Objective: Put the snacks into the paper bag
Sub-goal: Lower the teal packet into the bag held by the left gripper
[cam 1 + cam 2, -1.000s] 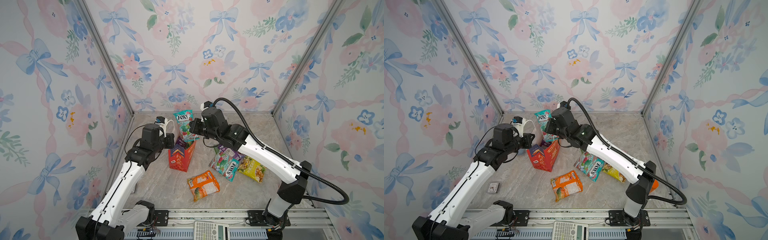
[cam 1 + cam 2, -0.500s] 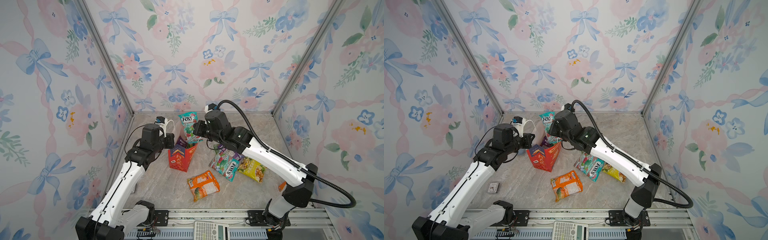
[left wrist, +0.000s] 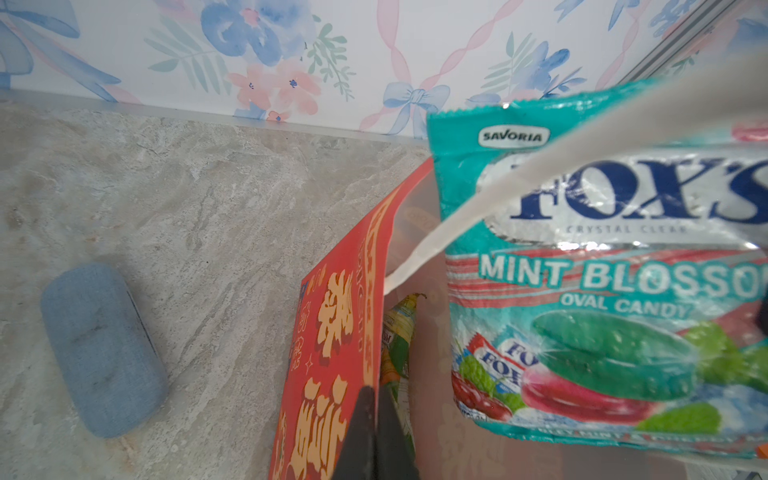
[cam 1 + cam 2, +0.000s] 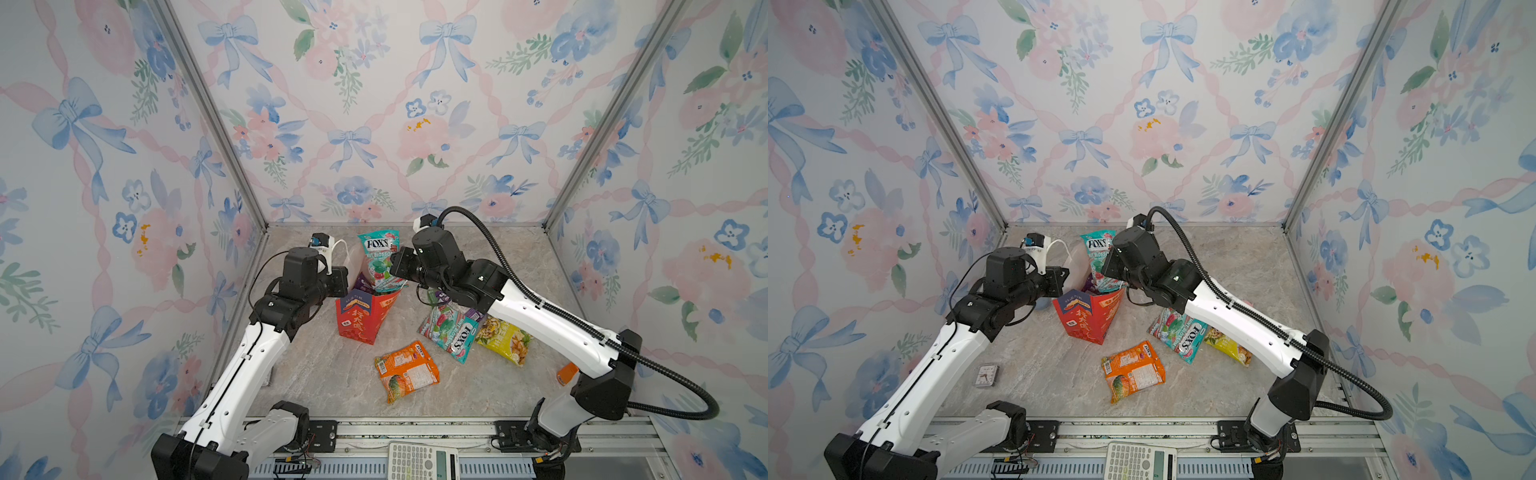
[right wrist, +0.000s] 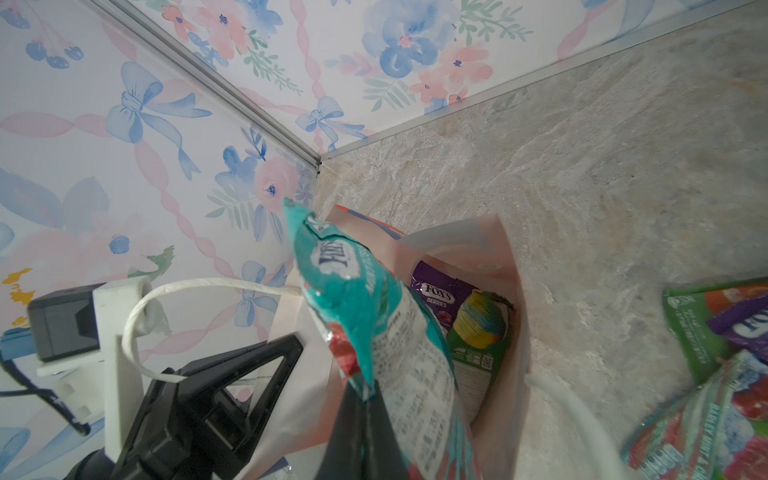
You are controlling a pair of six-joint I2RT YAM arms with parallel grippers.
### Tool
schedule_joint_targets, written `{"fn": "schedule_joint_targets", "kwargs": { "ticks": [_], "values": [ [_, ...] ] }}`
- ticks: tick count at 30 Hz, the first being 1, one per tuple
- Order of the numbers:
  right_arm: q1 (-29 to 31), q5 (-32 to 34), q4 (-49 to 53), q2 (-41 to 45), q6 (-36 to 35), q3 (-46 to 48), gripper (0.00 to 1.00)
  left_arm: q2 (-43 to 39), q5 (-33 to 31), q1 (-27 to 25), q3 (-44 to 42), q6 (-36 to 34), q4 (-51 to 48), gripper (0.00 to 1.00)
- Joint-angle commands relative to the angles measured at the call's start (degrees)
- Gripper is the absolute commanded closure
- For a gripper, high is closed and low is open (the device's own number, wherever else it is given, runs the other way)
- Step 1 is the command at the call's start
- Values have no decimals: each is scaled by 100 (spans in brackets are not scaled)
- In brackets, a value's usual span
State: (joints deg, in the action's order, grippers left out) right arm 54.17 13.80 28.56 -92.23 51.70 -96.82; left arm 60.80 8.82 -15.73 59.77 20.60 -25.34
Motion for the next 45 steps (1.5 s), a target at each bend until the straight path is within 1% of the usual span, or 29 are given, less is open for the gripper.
{"fn": "schedule_joint_targets", "kwargs": {
  "ticks": [1,6,12,24,37,39,40,41,42,44,45],
  "values": [
    [31,40,-172,270,28,159,100,-117,-38,59,-18,-109,311,100],
    [41,-66,-300,385,-183,221,100,-102,-8,61,-4,-101,311,100],
    [67,-70,-110,449,-379,141,100,-94,-3,62,17,-87,312,100],
    [58,-196,321,399,-269,154,100,-60,16,61,40,-82,315,100],
    [-64,-352,159,232,-118,322,100,-111,-3,65,25,-91,306,100],
    [-80,-390,98,238,-142,345,91,-111,5,64,26,-91,307,100],
    [-91,-408,38,237,-151,348,82,-108,2,70,22,-95,306,100],
    [-106,-435,-26,255,-171,356,69,-107,-3,68,22,-100,304,100],
    [-108,-455,-76,262,-201,359,63,-107,-2,61,18,-101,311,100],
    [-131,-561,-245,266,-294,355,54,-97,0,61,23,-109,310,100],
    [-153,-610,-287,258,-329,333,51,-94,0,61,21,-109,306,100]
  ]
}}
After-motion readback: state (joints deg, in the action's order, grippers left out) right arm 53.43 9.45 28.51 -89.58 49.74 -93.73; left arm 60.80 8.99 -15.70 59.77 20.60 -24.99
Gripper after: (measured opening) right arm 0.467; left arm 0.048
